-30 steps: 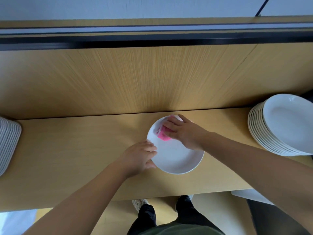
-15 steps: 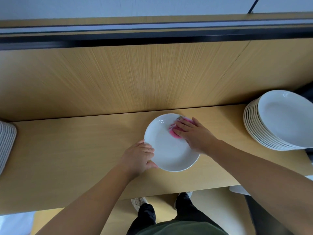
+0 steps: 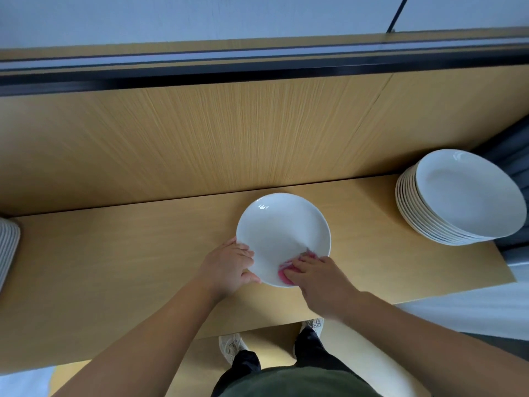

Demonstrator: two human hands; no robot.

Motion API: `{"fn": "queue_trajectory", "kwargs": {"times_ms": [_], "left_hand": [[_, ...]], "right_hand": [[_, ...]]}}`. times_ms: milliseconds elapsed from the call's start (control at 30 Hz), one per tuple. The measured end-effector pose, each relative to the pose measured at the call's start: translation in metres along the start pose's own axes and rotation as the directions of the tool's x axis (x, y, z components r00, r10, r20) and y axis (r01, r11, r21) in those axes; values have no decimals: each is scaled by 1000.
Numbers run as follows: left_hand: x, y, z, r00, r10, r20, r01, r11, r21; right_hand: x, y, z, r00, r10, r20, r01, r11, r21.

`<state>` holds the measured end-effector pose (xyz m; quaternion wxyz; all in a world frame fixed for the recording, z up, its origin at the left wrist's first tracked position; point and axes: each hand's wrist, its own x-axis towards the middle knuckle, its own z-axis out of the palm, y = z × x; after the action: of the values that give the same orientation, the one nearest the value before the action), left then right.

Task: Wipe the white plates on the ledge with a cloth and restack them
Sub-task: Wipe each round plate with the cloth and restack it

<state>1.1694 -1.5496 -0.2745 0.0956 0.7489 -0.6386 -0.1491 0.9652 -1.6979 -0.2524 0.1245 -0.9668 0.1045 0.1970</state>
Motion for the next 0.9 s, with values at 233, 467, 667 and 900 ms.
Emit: {"fn": "queue_trajectory", "kwargs": {"times_ms": [233, 467, 667, 900], "left_hand": [[0, -5, 9, 999, 0, -34, -5, 992, -128], [1, -5, 8, 998, 11, -55, -18, 993, -119], [3, -2, 5, 995, 37, -97, -49, 992, -120], [3, -1, -4, 999, 20, 37, -18, 998, -54]], "right_hand": [[38, 25, -53, 967, 159, -199, -69, 914, 399], [90, 16, -16, 988, 129, -87, -128, 992, 10], [77, 15, -8, 999, -32, -41, 34, 999, 35], [34, 26, -3, 977, -160, 138, 159, 987, 17]]}}
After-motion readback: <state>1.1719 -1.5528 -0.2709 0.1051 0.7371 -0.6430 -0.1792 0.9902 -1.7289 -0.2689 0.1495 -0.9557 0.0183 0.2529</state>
